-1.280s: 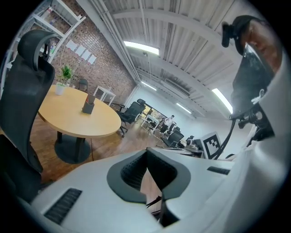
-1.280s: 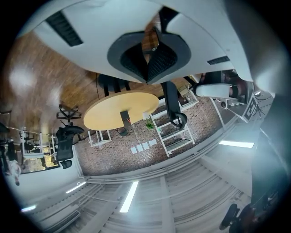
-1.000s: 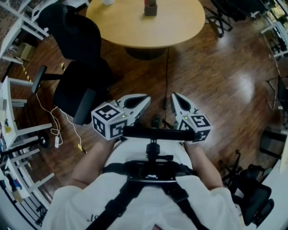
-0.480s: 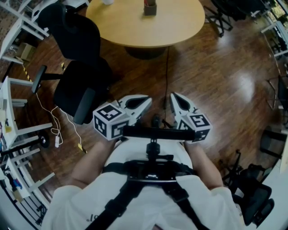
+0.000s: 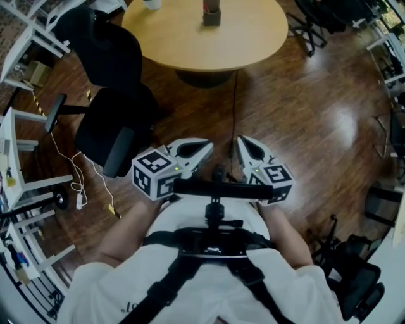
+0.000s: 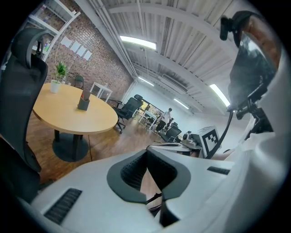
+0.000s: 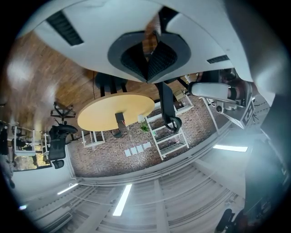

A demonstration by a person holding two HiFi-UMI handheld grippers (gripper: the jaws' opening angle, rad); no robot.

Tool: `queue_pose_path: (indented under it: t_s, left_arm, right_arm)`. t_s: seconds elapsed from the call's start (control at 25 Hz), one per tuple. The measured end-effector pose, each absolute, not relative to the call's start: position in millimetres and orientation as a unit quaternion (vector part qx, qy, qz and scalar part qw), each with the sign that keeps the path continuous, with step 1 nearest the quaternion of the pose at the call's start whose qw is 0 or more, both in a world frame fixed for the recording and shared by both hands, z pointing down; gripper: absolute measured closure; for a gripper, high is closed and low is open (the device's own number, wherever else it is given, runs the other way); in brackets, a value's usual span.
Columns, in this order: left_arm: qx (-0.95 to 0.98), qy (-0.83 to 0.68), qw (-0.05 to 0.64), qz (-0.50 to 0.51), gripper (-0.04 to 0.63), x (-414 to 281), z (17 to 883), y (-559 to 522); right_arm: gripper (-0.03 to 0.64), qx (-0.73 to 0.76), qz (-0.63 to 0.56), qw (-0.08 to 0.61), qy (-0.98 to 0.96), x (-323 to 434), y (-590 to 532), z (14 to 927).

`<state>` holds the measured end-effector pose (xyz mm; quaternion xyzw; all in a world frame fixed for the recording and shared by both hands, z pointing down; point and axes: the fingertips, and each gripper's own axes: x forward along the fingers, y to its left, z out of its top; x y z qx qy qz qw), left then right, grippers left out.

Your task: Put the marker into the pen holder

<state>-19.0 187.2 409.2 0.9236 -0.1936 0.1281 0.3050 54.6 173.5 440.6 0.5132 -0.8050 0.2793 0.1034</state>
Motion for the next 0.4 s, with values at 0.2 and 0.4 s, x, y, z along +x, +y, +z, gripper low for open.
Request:
queue_pose_path:
  t_s: [0.2, 0.4]
  left_arm:
    - [0.924, -0.192, 0.304, 0.129, 0.601, -18.0, 409.6, 186.3]
    - [0.923, -0.191, 0.307, 0.131, 0.601, -18.8, 411.3, 189.2]
  right_arm:
    - [0.629, 0.51, 0.276, 0.109, -0.807, 53.6, 172.7, 441.8]
    - [0.629, 0.508, 0.281, 0.114, -0.806, 52.0, 176.5, 445.1]
